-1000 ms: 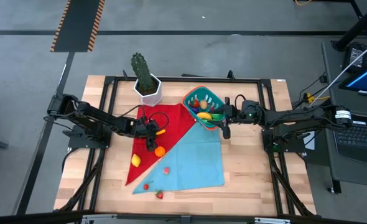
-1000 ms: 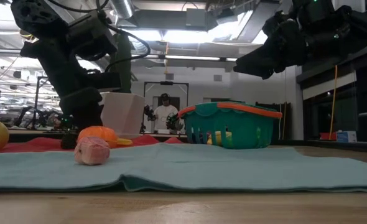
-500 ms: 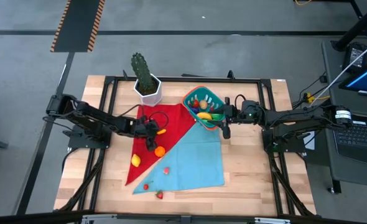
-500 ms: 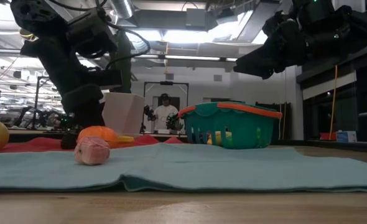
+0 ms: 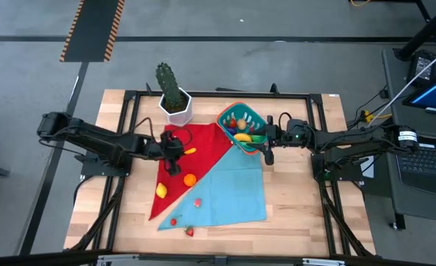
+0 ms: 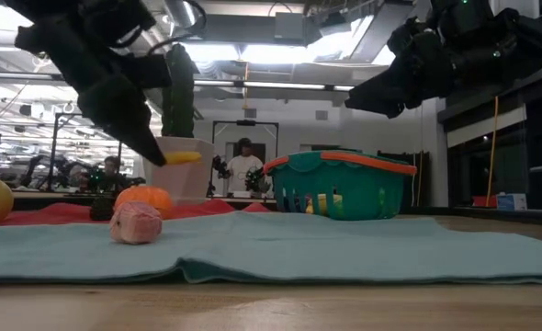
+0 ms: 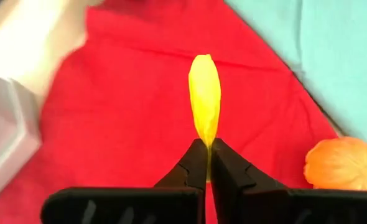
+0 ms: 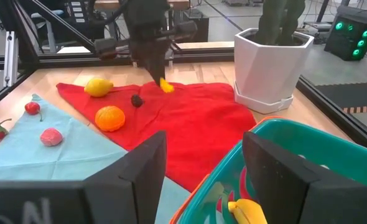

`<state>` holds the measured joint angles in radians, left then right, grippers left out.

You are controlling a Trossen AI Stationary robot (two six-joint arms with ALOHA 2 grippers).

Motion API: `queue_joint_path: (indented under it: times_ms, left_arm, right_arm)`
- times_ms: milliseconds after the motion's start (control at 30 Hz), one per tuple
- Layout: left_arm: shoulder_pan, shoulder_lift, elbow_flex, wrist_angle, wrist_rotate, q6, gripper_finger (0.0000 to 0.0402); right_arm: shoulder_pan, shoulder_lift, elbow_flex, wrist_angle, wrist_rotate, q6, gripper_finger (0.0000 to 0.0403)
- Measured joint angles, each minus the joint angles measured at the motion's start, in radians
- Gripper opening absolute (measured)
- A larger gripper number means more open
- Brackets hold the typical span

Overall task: Build produce basket
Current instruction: Put the yellow corn into the blue basket

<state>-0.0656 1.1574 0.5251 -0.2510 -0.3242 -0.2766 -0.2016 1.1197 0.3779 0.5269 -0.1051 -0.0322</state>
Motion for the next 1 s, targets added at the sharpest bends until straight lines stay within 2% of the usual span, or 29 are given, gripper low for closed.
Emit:
queue_joint_path:
  times_ms: [200, 433, 767, 867, 1000]
  left_arm:
    - [0.000, -0.107, -0.010, -0.021, -0.008, 0.058, 0.0002]
    - [-0.002, -0.263, -0.117, -0.006, -0.005, 0.072, 0.0001]
    - [-0.002, -0.473, -0.356, 0.386, 0.175, 0.145, 0.0000]
    - [-0.002, -0.510, -0.415, 0.512, 0.236, 0.173, 0.0000]
    - [-0.002, -0.533, -0.456, 0.629, 0.264, 0.203, 0.0000]
  right_arm:
    - [0.000, 0.000, 0.000, -0.005, 0.000, 0.000, 0.0212]
    - [0.000, 0.000, 0.000, -0.005, 0.000, 0.000, 0.0212]
    - [0.010, 0.000, 0.000, -0.003, -0.001, 0.024, 0.0212]
    - [0.022, 0.000, 0.000, 0.000, -0.002, 0.024, 0.0212]
    - [0.037, 0.000, 0.000, 0.003, -0.002, 0.024, 0.0212]
